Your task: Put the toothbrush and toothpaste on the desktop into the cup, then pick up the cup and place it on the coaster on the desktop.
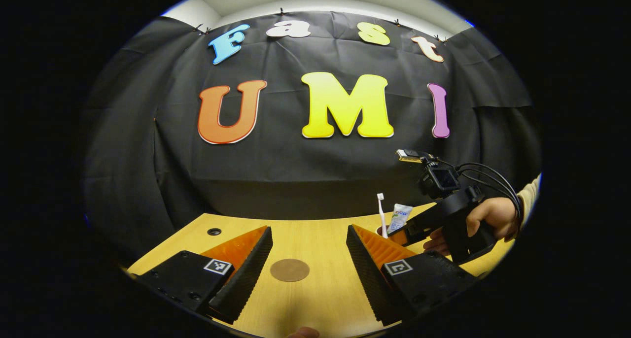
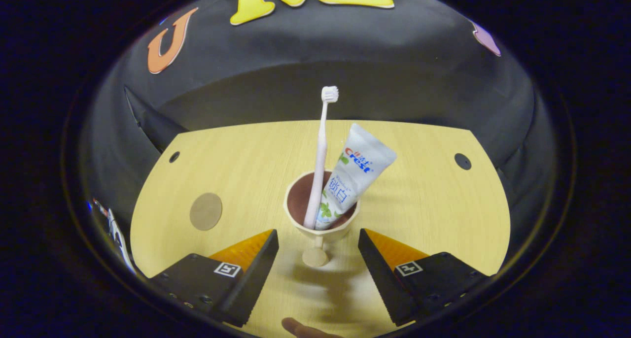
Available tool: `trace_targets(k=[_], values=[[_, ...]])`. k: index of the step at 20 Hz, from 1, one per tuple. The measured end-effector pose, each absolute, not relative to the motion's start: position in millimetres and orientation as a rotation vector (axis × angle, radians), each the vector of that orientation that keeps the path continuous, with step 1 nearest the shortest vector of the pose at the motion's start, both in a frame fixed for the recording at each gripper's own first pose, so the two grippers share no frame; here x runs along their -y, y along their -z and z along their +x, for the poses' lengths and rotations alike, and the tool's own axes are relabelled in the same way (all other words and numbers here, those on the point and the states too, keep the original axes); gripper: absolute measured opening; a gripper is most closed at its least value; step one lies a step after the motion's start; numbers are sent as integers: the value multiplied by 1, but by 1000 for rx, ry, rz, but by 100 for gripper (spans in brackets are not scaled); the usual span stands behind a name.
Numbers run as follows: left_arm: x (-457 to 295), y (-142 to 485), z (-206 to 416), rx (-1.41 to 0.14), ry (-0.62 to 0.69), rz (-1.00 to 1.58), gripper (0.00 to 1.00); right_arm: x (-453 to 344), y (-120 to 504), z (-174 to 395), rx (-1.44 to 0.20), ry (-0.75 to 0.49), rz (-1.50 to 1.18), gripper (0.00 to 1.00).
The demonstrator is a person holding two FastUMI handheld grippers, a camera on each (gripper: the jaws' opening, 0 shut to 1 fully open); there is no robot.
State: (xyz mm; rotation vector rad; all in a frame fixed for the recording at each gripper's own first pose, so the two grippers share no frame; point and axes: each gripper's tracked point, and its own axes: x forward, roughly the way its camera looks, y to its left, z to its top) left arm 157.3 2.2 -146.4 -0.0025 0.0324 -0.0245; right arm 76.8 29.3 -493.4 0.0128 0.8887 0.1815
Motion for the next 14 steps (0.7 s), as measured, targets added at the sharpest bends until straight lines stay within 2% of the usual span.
trace_targets(k=[5, 9, 13, 14], values=[[-19, 146, 143, -30, -1, -2, 96, -36, 520, 82, -1054, -130, -8, 96], [-33, 152, 137, -31, -25, -2, 96, -26, 529, 96, -1118, -50, -28, 95], [-55, 157, 133, -31, -87, -12, 96, -25, 541, 93, -1199, -37, -64, 94], [-58, 158, 131, -32, -100, -16, 96, -25, 545, 93, -1220, -36, -76, 92]])
